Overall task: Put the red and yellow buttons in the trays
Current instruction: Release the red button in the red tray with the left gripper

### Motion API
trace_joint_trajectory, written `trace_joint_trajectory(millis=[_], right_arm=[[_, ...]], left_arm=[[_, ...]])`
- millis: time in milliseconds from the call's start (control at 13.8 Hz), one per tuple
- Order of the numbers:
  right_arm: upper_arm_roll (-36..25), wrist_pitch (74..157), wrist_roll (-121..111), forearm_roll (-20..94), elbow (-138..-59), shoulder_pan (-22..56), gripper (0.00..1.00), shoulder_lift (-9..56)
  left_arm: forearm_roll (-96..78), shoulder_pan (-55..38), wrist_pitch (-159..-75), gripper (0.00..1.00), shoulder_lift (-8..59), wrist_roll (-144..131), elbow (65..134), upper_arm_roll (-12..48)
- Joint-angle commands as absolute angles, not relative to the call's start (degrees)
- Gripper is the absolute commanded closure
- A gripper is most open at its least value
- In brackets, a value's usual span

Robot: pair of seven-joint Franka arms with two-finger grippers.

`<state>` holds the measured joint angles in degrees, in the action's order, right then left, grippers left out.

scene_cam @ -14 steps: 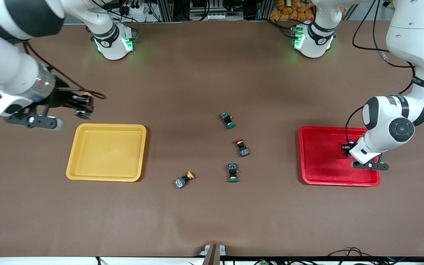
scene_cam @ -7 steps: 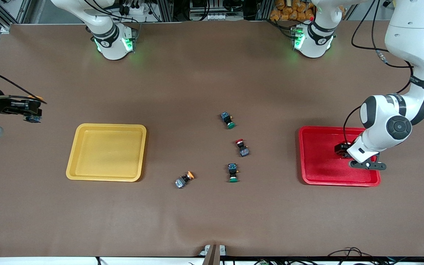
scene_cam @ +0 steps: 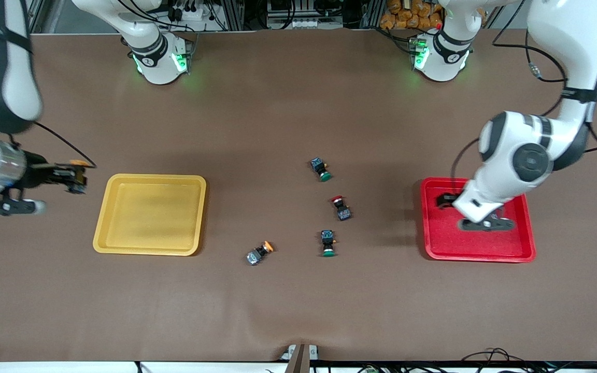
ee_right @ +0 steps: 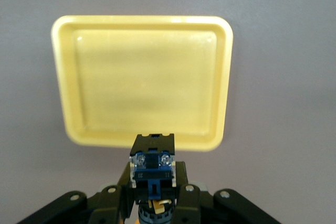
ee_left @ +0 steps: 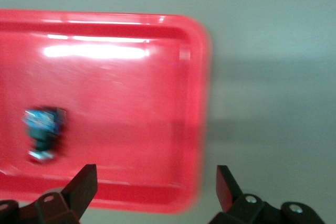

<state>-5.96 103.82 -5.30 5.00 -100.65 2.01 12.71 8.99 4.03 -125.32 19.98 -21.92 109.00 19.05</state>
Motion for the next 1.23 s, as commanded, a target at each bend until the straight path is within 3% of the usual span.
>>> trace_joint_trajectory(millis=[0, 434, 651, 723, 867, 940, 1012, 1084, 1157], right_arm=[[-5.6, 115.3, -6.8, 4.5, -109.6, 2.1, 1.0, 14.0], [-5.5, 129.2, -8.7, 5.0, -109.5, 1.3, 1.0, 27.8], [-5.5, 131.1, -8.6, 5.3, -109.4, 1.1, 1.0, 29.6], [-5.5, 131.1, -8.6, 5.4, -109.3, 1.1, 0.94, 29.7], [-5.4, 131.1, -8.6, 5.6, -109.3, 1.3, 0.78, 29.7], [-5.4, 131.1, -8.6, 5.7, -109.3, 1.3, 0.58, 29.7], [-5.4, 131.1, -8.5, 5.7, -109.3, 1.5, 0.12, 29.7], [-5.4, 131.0, -8.5, 5.7, -109.3, 1.6, 0.0, 29.7], [-5.4, 130.6, -8.4, 5.7, -109.3, 1.5, 0.0, 29.5]], left_arm=[[8.5, 1.2, -122.0, 0.0, 22.7, -34.8, 103.7, 22.9], [9.7, -10.7, -122.3, 0.0, 33.3, -56.1, 95.1, 22.5], [10.5, -13.0, -122.7, 0.0, 38.0, -59.5, 91.4, 22.2], [11.9, -13.6, -122.9, 0.0, 39.4, -60.2, 91.0, 22.2], [15.2, -14.4, -124.4, 0.0, 41.1, -63.4, 90.6, 22.1], [16.9, -14.6, -125.0, 0.0, 42.2, -64.7, 90.5, 22.1], [18.4, -15.4, -125.3, 0.0, 43.1, -66.2, 90.1, 22.1], [19.0, -15.8, -125.5, 0.0, 44.1, -67.1, 89.1, 22.1], [19.0, -16.0, -125.5, 0.0, 44.6, -67.6, 88.2, 22.1]])
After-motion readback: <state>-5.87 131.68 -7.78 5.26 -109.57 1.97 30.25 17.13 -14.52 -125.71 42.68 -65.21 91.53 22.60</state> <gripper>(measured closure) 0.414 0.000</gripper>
